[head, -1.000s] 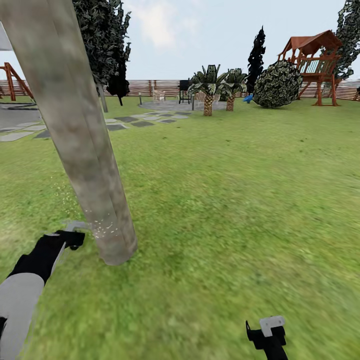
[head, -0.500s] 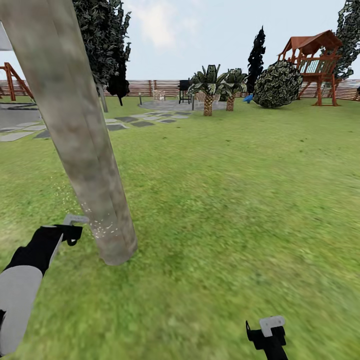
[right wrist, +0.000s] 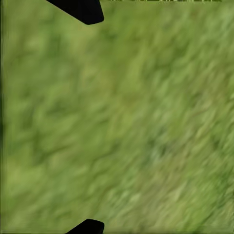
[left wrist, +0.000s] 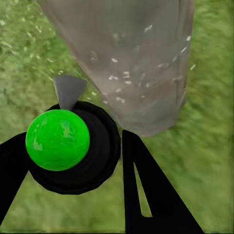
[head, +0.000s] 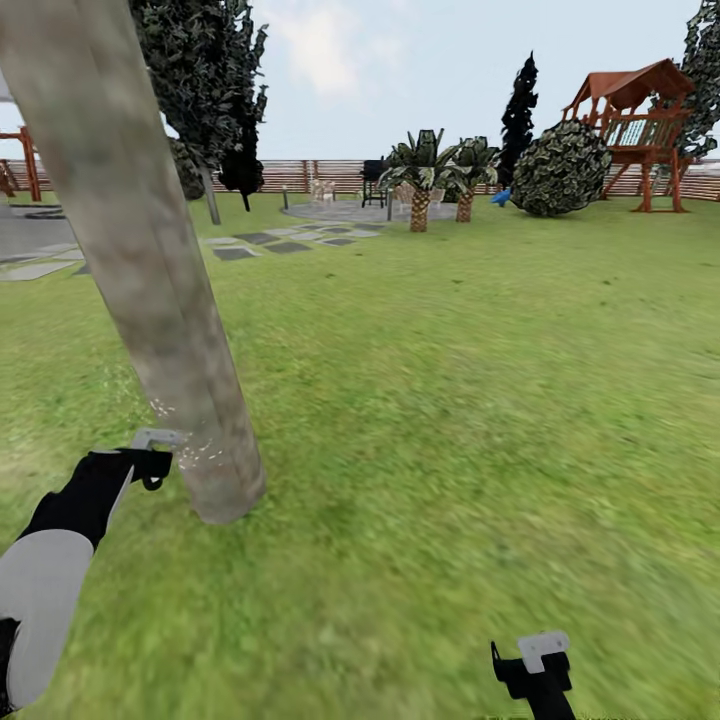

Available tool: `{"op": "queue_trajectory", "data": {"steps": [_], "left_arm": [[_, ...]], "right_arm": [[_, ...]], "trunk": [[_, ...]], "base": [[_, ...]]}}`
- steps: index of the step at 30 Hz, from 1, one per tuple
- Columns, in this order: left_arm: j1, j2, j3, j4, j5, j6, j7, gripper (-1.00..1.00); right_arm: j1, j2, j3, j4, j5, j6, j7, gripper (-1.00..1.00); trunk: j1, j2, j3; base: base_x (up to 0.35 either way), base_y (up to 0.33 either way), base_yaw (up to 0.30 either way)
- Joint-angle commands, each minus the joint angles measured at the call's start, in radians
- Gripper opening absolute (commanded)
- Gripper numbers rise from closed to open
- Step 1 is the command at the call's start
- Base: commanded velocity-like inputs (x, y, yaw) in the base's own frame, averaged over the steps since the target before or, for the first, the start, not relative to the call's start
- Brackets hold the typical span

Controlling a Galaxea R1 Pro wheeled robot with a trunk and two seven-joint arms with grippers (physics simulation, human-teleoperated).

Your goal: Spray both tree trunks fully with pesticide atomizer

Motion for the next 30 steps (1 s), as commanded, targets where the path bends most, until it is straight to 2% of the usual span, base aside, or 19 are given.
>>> {"op": "queue_trajectory", "data": {"steps": [1,5,11,15,18,23,30], "left_arm": [[0.001,0.000,0.001,-0.006,0.000,0.000,0.000,-1.00],[0.000,0.000,0.000,-0.017,0.001,0.014,0.000,-1.00],[-0.014,-0.001,-0.001,-0.045,0.001,0.048,0.000,-1.00],[-0.010,-0.035,-0.002,-0.085,-0.003,0.084,0.000,-1.00],[-0.007,-0.039,-0.003,-0.102,-0.005,0.102,0.001,-1.00],[-0.001,-0.033,-0.003,-0.104,-0.006,0.104,0.002,-1.00],[0.001,-0.038,-0.002,-0.104,-0.003,0.101,0.003,-1.00]], "right_arm": [[0.000,0.000,0.000,0.000,0.000,0.000,0.000,1.00],[0.000,0.000,0.000,0.000,0.000,0.000,0.000,1.00],[0.000,0.000,0.000,0.000,0.000,0.000,0.001,1.00],[0.000,-0.001,0.000,0.000,0.000,0.000,0.000,1.00],[0.000,-0.001,-0.001,0.000,0.000,0.000,0.000,1.00],[0.000,-0.002,-0.001,0.000,0.000,0.000,0.000,1.00],[0.000,0.000,0.000,0.000,0.000,0.000,0.000,1.00]], "trunk": [[0.000,0.000,0.000],[0.000,0.000,0.000],[0.000,0.000,0.000],[0.000,0.000,0.000],[0.000,0.000,0.000],[0.000,0.000,0.000],[0.000,0.000,0.000]], "base": [[-0.259,-0.195,0.257],[-0.264,-0.146,0.221],[-0.043,-0.020,0.018],[0.007,-0.003,0.000],[0.147,-0.144,0.000],[0.191,-0.202,0.000],[0.270,-0.148,0.026]]}}
